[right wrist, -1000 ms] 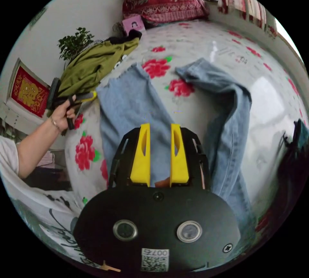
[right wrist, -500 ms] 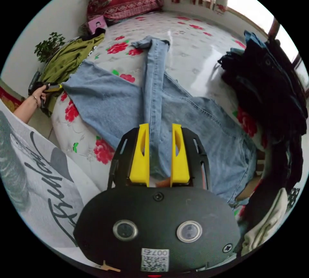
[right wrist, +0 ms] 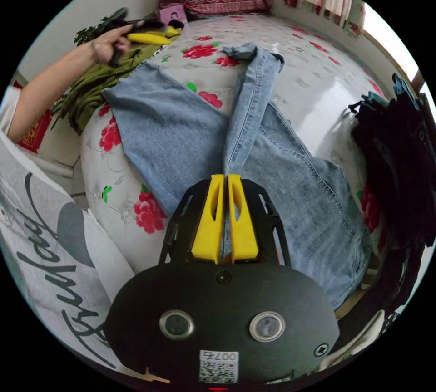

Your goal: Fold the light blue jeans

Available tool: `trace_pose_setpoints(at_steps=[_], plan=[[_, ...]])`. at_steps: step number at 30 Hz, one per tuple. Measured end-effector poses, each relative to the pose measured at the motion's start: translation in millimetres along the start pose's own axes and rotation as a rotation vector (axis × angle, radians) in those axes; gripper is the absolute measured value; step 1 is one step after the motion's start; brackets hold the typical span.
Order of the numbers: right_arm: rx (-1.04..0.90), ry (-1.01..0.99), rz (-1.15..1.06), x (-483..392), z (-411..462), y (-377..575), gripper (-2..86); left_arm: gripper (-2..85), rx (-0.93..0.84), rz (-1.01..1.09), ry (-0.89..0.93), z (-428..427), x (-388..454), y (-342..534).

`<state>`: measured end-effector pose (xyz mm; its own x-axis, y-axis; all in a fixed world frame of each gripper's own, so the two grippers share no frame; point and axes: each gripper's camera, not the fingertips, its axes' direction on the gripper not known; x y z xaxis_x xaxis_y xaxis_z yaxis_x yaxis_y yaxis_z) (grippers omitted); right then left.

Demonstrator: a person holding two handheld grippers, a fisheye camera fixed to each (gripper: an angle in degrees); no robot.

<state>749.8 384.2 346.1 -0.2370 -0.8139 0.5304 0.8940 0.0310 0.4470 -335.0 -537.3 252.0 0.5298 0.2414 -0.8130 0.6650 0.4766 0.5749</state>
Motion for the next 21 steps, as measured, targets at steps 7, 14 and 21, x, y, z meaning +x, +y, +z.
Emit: trace_pose_setpoints(at_steps=[7,14,21], plan=[[-0.009,-0.044,-0.009,-22.9,-19.8,2.6,-0.1,10.9,-0.212,-0.133,0.106,154.5,3.6,-100.7],[-0.005,-0.057,0.009,-36.5,-42.7,1.0,-0.2,-0.8,-0.056,-0.194,0.298,133.5,-24.3,-106.6],[0.049,-0.005,-0.046,-57.0,-93.1,1.6,-0.2,-1.0,0.25,0.101,0.2,-78.6,-6.3,-20.3]])
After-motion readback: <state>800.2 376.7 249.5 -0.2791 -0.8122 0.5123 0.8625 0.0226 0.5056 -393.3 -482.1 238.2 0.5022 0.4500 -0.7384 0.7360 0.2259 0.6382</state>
